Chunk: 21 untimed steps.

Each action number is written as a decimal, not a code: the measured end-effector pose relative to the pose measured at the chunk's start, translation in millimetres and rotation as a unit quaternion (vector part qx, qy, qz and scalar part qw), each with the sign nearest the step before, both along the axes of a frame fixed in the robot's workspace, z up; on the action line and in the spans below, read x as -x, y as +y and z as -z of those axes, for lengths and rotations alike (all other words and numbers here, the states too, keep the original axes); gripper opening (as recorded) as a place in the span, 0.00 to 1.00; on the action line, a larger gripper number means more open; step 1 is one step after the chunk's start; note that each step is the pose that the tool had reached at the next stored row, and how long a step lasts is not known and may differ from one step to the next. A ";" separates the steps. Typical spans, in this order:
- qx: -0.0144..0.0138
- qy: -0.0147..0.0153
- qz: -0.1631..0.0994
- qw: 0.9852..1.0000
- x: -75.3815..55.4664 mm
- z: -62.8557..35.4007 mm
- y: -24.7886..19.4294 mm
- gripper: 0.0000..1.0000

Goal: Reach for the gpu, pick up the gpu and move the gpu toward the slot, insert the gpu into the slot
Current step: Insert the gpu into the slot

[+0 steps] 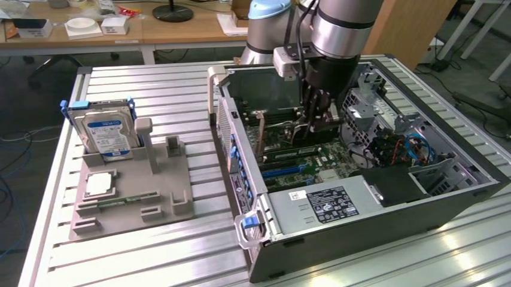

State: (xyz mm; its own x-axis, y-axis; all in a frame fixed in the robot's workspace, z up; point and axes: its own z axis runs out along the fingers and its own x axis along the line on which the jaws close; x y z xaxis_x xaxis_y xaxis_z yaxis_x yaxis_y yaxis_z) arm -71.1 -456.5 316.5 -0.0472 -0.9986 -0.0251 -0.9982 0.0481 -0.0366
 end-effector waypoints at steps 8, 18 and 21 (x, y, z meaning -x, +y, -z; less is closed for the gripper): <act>0.000 0.000 -0.003 1.000 0.1 4.9 -0.5 0.26; 0.000 0.000 -0.004 1.000 0.1 5.1 -0.5 0.26; 0.000 0.000 -0.004 1.000 0.1 5.1 -0.5 0.26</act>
